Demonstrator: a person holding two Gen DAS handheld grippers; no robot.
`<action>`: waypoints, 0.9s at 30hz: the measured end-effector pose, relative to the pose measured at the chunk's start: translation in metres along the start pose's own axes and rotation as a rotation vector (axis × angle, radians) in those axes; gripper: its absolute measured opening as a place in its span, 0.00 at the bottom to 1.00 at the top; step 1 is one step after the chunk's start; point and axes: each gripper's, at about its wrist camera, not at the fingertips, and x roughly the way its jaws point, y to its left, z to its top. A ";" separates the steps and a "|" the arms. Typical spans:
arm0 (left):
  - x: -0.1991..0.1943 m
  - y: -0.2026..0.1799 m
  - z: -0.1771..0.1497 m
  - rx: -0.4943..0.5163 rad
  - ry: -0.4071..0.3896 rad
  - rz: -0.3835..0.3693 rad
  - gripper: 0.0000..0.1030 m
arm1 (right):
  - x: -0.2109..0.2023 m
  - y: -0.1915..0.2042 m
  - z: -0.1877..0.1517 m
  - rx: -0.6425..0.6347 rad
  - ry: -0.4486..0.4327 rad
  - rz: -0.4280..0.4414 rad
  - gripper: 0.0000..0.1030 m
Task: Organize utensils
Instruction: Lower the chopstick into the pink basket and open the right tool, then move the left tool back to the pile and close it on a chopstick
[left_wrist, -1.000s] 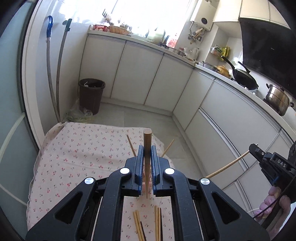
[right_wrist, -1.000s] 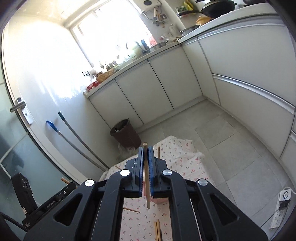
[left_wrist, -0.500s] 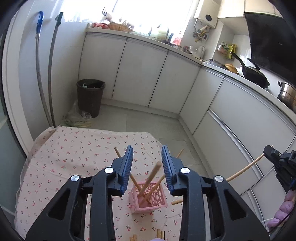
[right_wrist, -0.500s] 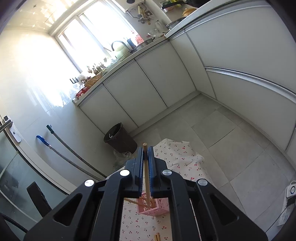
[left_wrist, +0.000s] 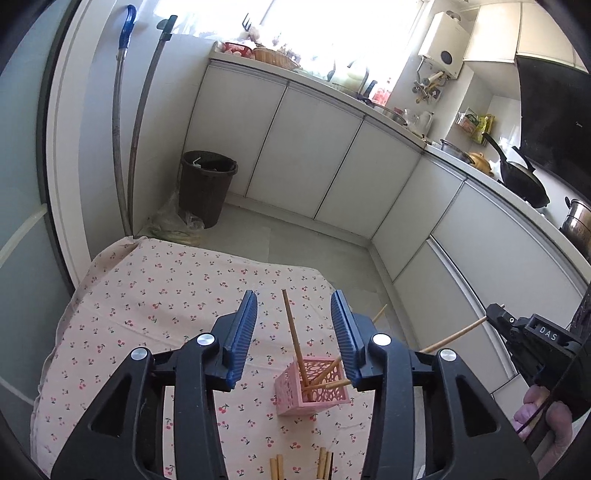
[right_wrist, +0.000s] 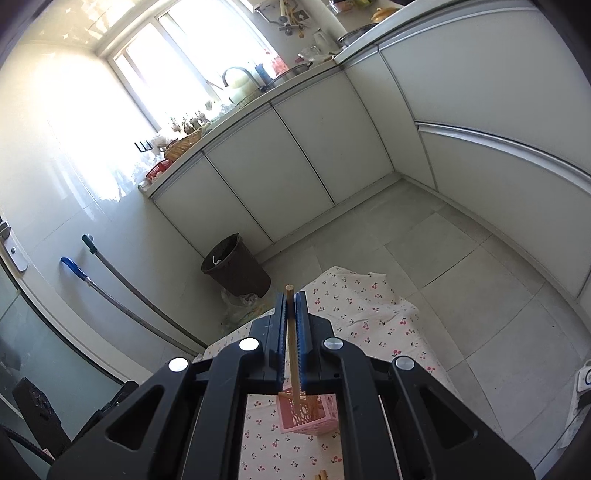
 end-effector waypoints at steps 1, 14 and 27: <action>0.003 0.000 -0.001 0.003 0.010 0.002 0.39 | 0.006 0.001 -0.003 0.006 0.001 0.005 0.05; 0.014 -0.017 -0.023 0.104 0.076 0.014 0.47 | 0.008 0.027 -0.037 -0.176 0.087 -0.042 0.51; 0.010 -0.036 -0.077 0.219 0.154 0.055 0.77 | -0.014 -0.012 -0.089 -0.313 0.154 -0.318 0.77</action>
